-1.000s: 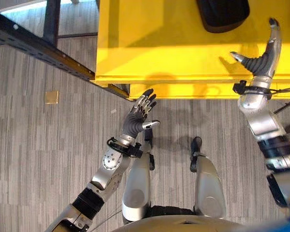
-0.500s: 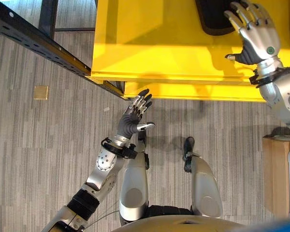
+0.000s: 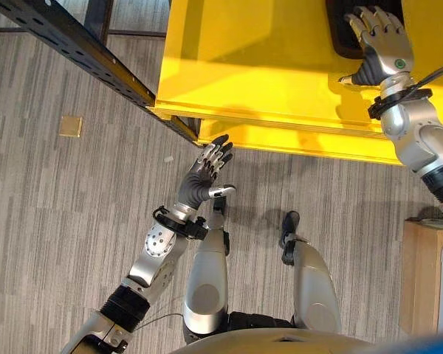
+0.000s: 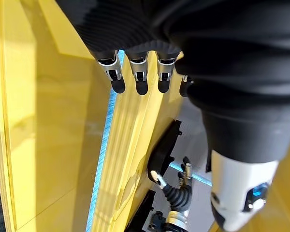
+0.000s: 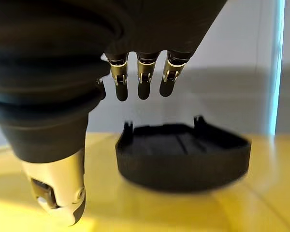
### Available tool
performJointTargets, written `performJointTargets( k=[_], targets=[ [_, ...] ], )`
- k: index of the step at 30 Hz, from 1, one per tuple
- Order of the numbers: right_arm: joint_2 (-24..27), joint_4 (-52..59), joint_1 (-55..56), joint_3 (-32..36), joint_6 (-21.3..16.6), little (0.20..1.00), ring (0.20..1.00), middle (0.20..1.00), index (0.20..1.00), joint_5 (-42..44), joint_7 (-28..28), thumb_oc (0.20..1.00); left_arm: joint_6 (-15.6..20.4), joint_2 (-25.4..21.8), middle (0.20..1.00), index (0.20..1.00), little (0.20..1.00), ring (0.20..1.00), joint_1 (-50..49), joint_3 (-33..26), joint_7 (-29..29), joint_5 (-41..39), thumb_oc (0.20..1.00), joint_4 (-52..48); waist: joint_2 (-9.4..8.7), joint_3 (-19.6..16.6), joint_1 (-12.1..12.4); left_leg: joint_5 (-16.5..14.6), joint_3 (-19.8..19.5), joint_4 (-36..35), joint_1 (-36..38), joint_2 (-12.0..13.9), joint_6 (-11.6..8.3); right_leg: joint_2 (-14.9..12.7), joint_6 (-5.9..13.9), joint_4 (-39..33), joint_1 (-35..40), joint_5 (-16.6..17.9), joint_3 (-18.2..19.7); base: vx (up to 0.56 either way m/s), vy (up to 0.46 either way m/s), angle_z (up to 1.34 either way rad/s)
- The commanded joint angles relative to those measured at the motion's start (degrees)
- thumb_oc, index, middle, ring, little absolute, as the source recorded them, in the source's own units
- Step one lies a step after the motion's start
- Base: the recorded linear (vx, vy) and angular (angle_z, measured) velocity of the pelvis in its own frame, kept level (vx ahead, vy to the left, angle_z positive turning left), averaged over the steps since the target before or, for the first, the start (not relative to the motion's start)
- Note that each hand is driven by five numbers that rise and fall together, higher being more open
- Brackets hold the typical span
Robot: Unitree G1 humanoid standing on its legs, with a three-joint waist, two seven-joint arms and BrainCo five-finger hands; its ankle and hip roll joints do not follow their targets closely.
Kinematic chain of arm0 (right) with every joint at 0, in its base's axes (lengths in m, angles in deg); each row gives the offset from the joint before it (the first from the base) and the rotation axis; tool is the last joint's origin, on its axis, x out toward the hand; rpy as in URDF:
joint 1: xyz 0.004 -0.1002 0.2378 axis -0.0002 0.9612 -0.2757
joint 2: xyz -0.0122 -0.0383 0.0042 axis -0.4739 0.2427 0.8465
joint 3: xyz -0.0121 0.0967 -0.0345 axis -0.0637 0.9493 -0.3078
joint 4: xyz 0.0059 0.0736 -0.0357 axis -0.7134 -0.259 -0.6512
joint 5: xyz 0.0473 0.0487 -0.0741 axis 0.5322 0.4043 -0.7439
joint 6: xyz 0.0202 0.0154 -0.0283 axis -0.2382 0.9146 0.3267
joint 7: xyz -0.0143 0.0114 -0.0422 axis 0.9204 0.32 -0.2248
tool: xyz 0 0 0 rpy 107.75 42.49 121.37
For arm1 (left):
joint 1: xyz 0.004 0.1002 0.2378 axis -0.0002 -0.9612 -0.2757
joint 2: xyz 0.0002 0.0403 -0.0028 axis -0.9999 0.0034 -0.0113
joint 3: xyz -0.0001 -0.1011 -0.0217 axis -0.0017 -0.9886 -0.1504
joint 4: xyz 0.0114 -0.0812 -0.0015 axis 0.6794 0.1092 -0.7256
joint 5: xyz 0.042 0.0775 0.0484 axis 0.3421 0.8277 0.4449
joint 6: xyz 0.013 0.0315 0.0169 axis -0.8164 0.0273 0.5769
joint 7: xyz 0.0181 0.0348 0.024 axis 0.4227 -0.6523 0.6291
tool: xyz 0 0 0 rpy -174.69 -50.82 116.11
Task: Move parts from the plastic box to the shelf.
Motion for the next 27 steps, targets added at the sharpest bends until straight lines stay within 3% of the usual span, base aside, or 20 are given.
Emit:
performJointTargets(
  k=[1, 7, 9, 15, 22, 27],
  targets=[
    [1.37, -1.24, -6.68, 0.17, 1.99, 1.000, 1.000, 1.000, 1.000, 1.80, -1.20, 1.000, 1.92, -0.33, 1.000, 1.000, 1.000, 1.000, -0.64, -0.53, 1.86, 0.23, 1.000, -4.61, -0.13, -1.25, 0.71, -3.60, 0.11, 1.43, 0.76, -1.09, 0.66, 1.24, -0.75, -1.00, 1.96, 1.57, -2.41, -0.01, 0.003, 0.04],
    [0.64, -6.70, -7.91, -1.04, -0.09, 1.000, 1.000, 1.000, 1.000, -0.54, 1.91, 1.000, 1.29, -0.18, 1.000, 1.000, 1.000, 1.000, -0.31, -0.55, 2.04, 0.04, 1.000, -4.82, 0.23, -1.25, 1.28, -3.55, -0.29, 1.55, 0.45, -1.16, 0.62, 1.08, -0.74, -0.65, 1.72, 1.47, -2.74, 0.00, 0.001, 0.01],
    [0.46, -8.47, -8.57, -1.79, 1.14, 1.000, 1.000, 1.000, 1.000, 3.91, 3.11, 1.000, 1.08, -0.34, 1.000, 1.000, 1.000, 1.000, -0.42, -0.77, 2.50, -0.03, 1.000, -4.84, 0.01, -1.25, 1.46, -3.50, -0.21, 1.43, 0.55, -1.15, 0.53, 0.99, -0.67, -0.71, 1.85, 1.44, -2.82, 0.00, 0.000, 0.00],
    [0.39, -11.74, -10.28, -2.67, 2.65, 1.000, 1.000, 1.000, 1.000, 4.96, 6.14, 1.000, 0.58, -0.72, 1.000, 1.000, 1.000, 1.000, -0.51, -1.15, 2.89, 0.22, 1.000, -5.31, -0.36, -1.25, 1.95, -3.34, -0.24, 1.02, 0.97, -0.93, 0.49, 1.15, -0.65, -1.22, 2.49, 1.71, -3.05, 0.00, -0.006, 0.00],
    [0.47, -10.53, -9.90, -2.16, 1.16, 1.000, 1.000, 1.000, 1.000, 8.22, 9.88, 1.000, -0.10, -1.17, 1.000, 1.000, 1.000, 1.000, -0.67, -1.72, 2.71, 0.31, 1.000, -6.19, -0.76, -1.25, 1.89, -3.36, -0.12, 0.77, 1.42, -0.83, 0.47, 1.29, -0.55, -1.68, 3.05, 1.86, -2.96, 0.00, 0.000, 0.00],
    [-0.03, -7.10, -7.74, -0.91, 2.35, 1.000, 1.000, 1.000, 1.000, 13.01, 11.68, 1.000, -0.26, -1.12, 1.000, 1.000, 1.000, 1.000, -0.82, -2.28, 2.43, 0.44, 1.000, -6.43, -1.11, -1.25, 1.51, -3.42, 0.15, 0.75, 1.82, -0.68, 0.46, 1.36, -0.56, -1.78, 3.41, 1.84, -2.70, 0.00, 0.000, 0.00]
  ],
)
